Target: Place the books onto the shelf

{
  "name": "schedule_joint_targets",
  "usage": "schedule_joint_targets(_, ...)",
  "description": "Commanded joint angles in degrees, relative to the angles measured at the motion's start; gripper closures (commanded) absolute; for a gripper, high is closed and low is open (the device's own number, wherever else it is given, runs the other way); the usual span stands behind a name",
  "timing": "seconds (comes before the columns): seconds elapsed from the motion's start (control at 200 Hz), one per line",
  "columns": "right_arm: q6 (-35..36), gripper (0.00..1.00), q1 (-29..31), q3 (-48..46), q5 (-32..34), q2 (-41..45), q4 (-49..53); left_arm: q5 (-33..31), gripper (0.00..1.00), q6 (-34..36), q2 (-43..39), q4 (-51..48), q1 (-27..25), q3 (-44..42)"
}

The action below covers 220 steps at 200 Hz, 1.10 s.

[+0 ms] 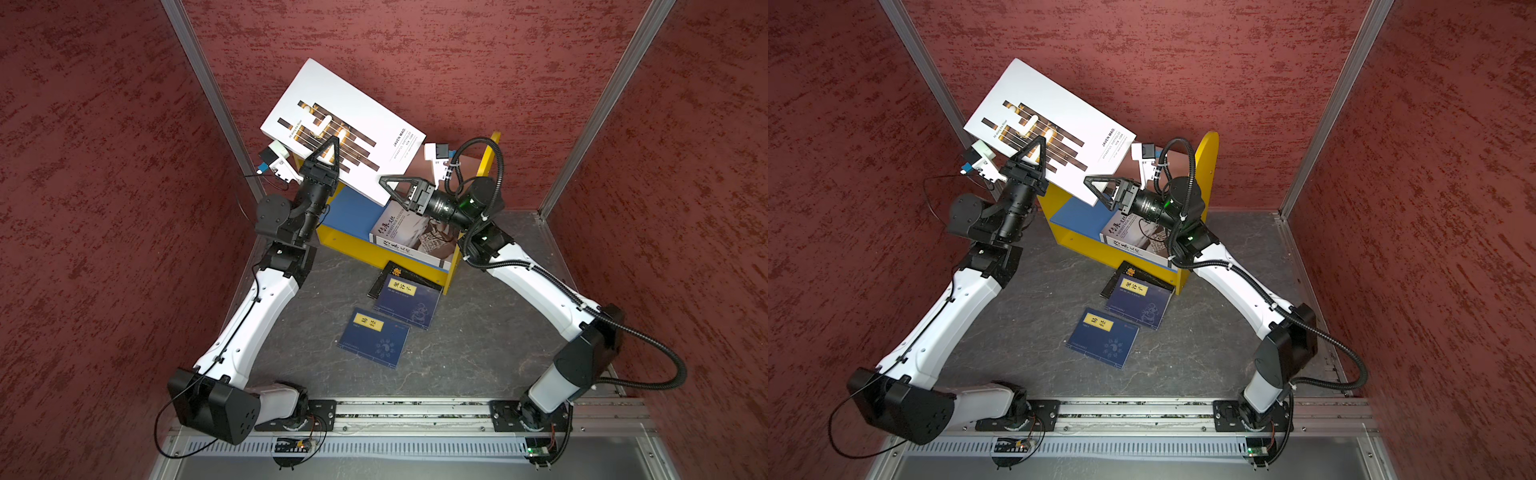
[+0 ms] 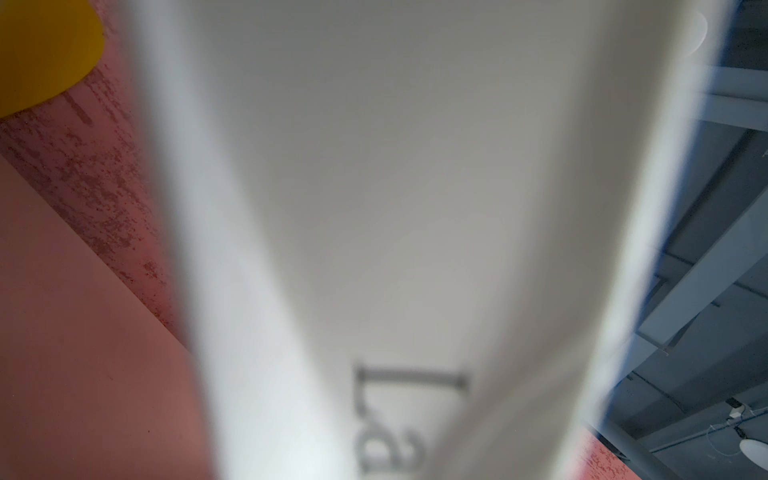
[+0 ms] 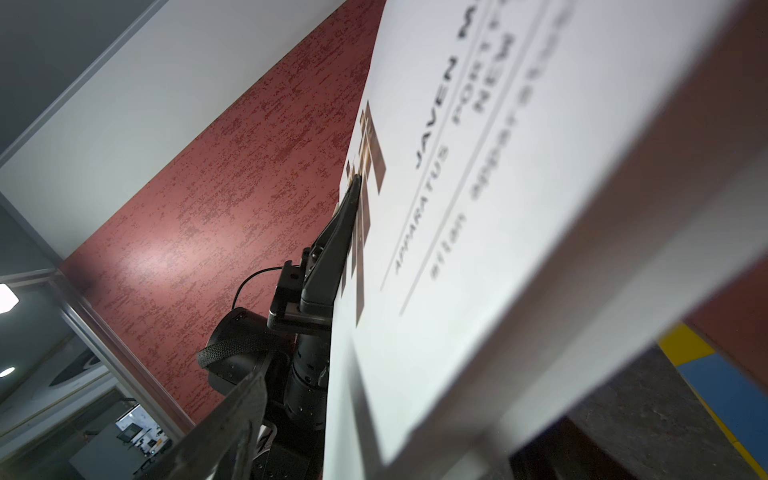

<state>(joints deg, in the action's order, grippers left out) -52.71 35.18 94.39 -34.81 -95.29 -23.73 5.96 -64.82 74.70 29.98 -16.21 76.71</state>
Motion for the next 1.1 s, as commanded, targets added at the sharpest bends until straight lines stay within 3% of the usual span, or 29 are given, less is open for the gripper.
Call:
schedule_joint_targets(0.0,-0.35,0.21,0.15,2.03,-0.65,-0.16,-2.06,-0.94,0.74,-1.17,0.22,4.08,-0.60,0.94)
schedule_joint_targets(0.271,-0.85,0.40,0.09,1.99,0.74,-0.57,-2.32,-0.83,0.67,-1.40,0.89,4.81,-1.22,0.57)
schedule_joint_targets(0.411,-3.45,0.54,-0.41,2.03,0.86,-1.71,-4.23,-0.43,0.64,-1.62,1.02,4.83,-1.46,0.52)
schedule_joint_targets(0.777,-4.00,0.65,-1.90,-1.74,3.75,0.65,-4.85,1.20,0.50,-0.42,-0.87,1.14,-1.21,-0.84)
schedule_joint_targets(0.957,-2.75,0.69,-4.14,-5.46,4.24,3.93,-3.66,1.19,0.40,1.70,-3.53,-6.59,-0.17,-2.63)
schedule_joint_targets(1.097,-1.58,0.72,-6.12,-5.00,3.18,4.70,0.01,5.05,0.33,0.93,-4.87,-7.60,2.23,-4.62)
